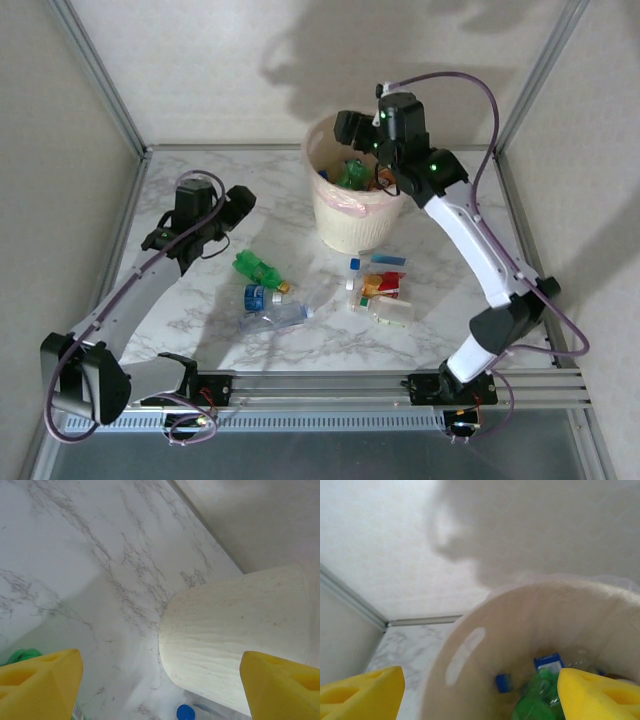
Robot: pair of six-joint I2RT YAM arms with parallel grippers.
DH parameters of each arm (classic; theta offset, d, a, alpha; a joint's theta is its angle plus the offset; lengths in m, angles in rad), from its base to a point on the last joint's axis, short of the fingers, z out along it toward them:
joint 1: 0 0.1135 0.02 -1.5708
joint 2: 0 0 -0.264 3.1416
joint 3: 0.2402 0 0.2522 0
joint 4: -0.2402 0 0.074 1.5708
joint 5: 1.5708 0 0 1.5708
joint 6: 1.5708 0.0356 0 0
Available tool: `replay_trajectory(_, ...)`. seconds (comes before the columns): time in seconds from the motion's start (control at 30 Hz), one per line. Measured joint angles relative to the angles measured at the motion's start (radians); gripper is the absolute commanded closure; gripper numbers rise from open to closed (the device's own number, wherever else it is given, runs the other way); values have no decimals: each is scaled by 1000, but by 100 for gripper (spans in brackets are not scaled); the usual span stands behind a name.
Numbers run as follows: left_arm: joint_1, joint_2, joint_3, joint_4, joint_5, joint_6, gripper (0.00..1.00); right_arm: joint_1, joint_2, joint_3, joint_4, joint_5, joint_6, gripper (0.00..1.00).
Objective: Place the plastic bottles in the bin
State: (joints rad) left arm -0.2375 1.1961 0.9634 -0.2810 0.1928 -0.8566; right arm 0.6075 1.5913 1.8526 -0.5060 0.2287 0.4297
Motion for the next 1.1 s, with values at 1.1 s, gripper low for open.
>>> replay_trajectory(1.1, -62, 191, -187, -80, -65, -21, 20, 356, -225, -481, 129, 6, 39, 21)
